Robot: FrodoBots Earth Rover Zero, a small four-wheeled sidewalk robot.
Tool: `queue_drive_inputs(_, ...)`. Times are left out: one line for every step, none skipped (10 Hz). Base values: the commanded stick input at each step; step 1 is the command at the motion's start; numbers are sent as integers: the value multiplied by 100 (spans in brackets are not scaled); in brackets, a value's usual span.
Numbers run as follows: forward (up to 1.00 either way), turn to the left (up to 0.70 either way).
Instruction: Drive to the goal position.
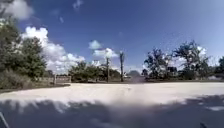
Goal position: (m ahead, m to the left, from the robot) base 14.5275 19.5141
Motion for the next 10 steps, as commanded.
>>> queue_drive_inputs(70, 0)
queue_drive_inputs(70, 0)
queue_drive_inputs(70, 0)
queue_drive_inputs(70, 0)
queue_drive_inputs(70, 0)
queue_drive_inputs(70, 0)
queue_drive_inputs(70, 0)
queue_drive_inputs(70, 0)
queue_drive_inputs(70, 0)
queue_drive_inputs(70, 0)
